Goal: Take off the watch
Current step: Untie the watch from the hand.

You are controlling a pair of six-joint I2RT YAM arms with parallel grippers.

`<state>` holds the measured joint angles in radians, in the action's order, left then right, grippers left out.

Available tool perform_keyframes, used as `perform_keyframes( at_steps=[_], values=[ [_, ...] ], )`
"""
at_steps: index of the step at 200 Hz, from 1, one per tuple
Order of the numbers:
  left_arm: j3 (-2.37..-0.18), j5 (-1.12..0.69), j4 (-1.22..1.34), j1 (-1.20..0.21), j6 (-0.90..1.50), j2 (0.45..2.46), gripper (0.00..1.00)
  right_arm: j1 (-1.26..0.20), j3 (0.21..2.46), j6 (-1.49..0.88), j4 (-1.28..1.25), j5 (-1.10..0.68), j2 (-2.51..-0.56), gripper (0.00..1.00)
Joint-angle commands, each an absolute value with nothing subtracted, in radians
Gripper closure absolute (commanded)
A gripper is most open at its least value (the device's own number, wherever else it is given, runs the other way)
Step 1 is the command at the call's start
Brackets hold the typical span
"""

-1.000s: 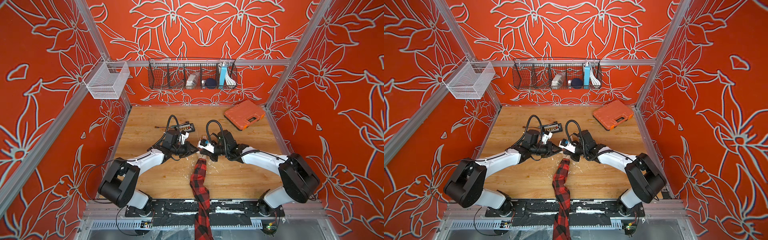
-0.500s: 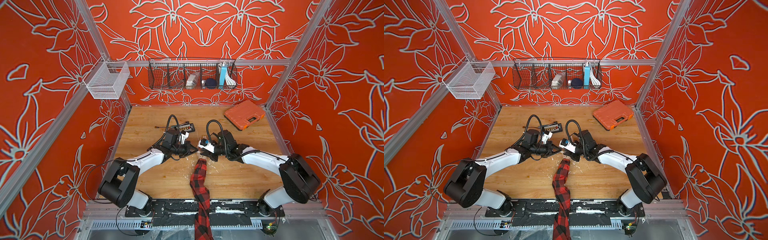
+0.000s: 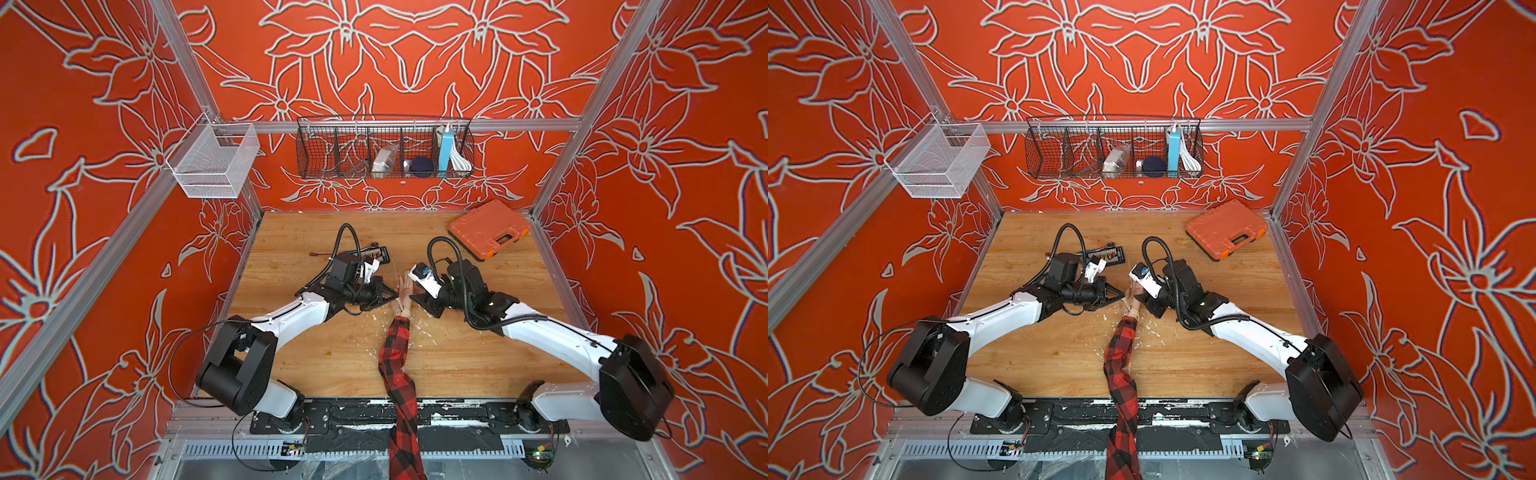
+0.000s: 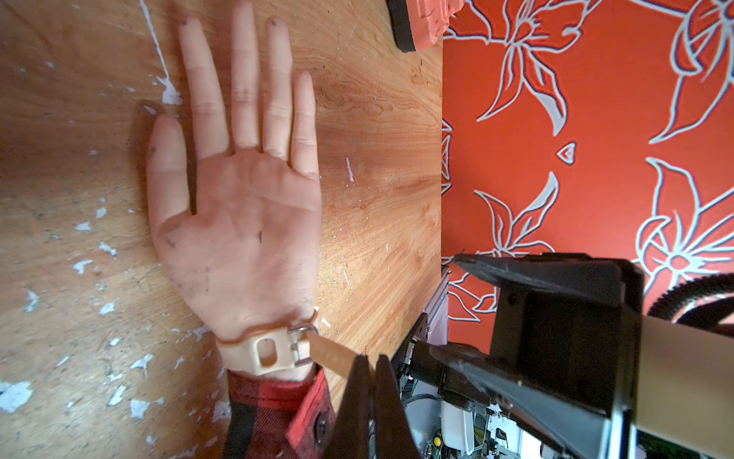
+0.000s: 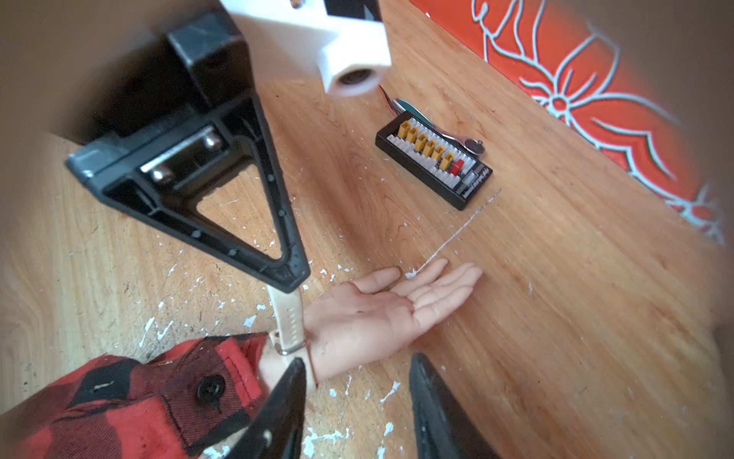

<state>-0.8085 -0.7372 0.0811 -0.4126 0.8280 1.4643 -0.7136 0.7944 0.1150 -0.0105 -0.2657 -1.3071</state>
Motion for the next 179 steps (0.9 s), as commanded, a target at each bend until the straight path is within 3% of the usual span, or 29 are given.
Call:
perform_keyframes(
  at_steps=[1,26,83,140,179],
  values=[
    [-0.859,-0.73,0.08,-0.438,0.83,1.478,1.0,-0.727,0.776,-0.102,0.028,-0.175,-1.287,0.6],
    [-0.883,-0.709,0.062,-0.469,0.824,1.495,1.0,-0.733,0.789,-0.172,0.089,-0.231,-1.295,0.56],
    [-0.925,-0.675,0.04,-0.517,0.818,1.533,1.0,-0.788,0.688,-0.281,-0.024,-0.121,-1.26,0.5],
    [-0.955,-0.657,0.035,-0.549,0.827,1.564,1.0,-0.815,0.686,-0.273,-0.086,-0.067,-1.311,0.5],
    [-0.958,-0.664,0.069,-0.557,0.856,1.575,1.0,-0.818,0.673,-0.281,-0.155,-0.059,-1.341,0.55]
  ],
)
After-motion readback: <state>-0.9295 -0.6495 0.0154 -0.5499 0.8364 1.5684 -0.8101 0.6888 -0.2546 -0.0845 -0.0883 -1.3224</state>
